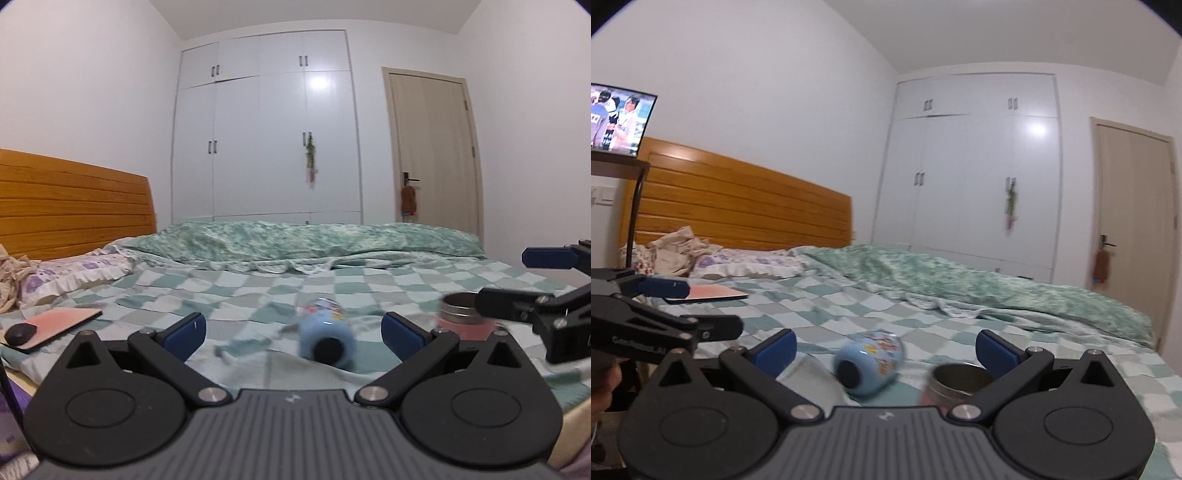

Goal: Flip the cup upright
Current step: 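Move the right gripper to the lying blue Tom and Jerry cup and grasp it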

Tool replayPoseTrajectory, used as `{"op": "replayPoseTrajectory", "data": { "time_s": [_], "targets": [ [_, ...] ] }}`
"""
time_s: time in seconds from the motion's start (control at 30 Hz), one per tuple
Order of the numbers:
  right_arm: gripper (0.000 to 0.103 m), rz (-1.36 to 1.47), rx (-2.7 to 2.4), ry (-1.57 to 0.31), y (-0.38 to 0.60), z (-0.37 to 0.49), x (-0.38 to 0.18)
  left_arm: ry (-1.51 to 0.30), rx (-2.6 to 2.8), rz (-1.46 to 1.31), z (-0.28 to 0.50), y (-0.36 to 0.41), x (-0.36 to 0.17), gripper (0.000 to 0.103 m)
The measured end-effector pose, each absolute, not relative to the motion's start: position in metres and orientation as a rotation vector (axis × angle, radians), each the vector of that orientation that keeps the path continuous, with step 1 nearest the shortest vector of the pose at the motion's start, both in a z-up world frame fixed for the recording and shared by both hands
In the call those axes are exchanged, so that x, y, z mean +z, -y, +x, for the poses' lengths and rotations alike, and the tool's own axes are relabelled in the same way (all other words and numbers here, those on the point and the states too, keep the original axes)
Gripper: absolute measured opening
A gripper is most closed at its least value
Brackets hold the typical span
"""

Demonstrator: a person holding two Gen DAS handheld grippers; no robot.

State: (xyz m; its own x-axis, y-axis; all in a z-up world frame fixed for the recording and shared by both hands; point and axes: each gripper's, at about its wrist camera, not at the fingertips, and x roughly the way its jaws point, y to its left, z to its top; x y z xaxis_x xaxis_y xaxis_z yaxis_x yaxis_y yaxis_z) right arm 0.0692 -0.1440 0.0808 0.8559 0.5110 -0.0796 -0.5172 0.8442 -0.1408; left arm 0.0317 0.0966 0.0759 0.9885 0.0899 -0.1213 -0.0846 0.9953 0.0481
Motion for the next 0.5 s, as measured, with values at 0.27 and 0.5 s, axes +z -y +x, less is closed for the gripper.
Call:
{"op": "replayPoseTrajectory", "data": {
  "time_s": [0.27,0.5],
  "targets": [
    [0.103,-0.222,0.528,-0.124,0.066,0.125,0.084,-0.16,0.126,0.05,0.074,-0.151,0.071,0.103],
    [0.103,-0.194,0.485,-0.302,0.016,0.195,0.083,-0.239,0.092,0.062,0.123,-0.19,0.058,0.103]
  ]
}}
